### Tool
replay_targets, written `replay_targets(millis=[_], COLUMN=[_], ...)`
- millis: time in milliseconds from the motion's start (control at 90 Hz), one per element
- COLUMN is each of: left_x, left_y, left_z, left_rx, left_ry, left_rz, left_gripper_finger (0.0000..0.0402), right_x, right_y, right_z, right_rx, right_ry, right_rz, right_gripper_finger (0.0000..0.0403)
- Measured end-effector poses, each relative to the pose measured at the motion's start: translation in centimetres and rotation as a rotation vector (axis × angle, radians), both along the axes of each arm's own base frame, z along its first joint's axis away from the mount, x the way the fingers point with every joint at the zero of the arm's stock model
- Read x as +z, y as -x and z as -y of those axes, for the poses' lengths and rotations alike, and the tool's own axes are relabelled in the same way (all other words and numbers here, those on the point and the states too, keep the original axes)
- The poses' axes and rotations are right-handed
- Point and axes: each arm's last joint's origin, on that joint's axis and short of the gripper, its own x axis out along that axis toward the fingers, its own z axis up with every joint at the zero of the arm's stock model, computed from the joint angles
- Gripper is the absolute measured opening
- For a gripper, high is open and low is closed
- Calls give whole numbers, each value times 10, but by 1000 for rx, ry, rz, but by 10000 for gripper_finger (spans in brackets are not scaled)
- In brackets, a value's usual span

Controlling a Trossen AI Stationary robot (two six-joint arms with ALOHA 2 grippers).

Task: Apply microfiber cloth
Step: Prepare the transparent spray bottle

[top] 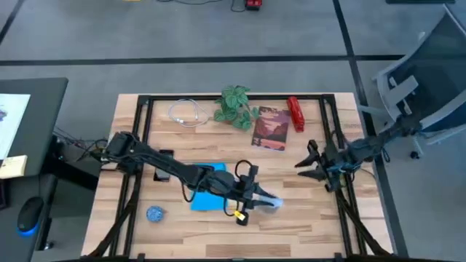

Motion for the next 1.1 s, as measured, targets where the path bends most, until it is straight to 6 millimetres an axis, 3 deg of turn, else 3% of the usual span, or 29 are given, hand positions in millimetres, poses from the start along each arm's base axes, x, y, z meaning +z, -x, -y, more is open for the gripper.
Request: replay_targets(millis=[211,311,511,656,900,1100], left_x=[-5,-5,-6,-7,-8,-10], left_y=[-1,0,1,1,2,2], left_z=[4,7,9,9,9,8], left_rx=[-19,-28,-35,-35,-34,-32], left_ry=[-19,-37,-50,-51,-61,-66], left_rz=[-11,-6,-9,-16,-36,-41], left_gripper_finger=[39,39,46,49,70,80], right_x=[16,10,-3,6,15,21], right_y=[-14,-20,-39,-52,-65,-78], right_z=[-53,-79,-118,-139,-165,-177], right_rx=[-37,-14,21,-43,-201,-320], right_ry=[126,199,181,266,402,434], right_rz=[-75,-116,-130,-136,-175,-162], right_gripper_finger=[118,118,120,147,244,249])
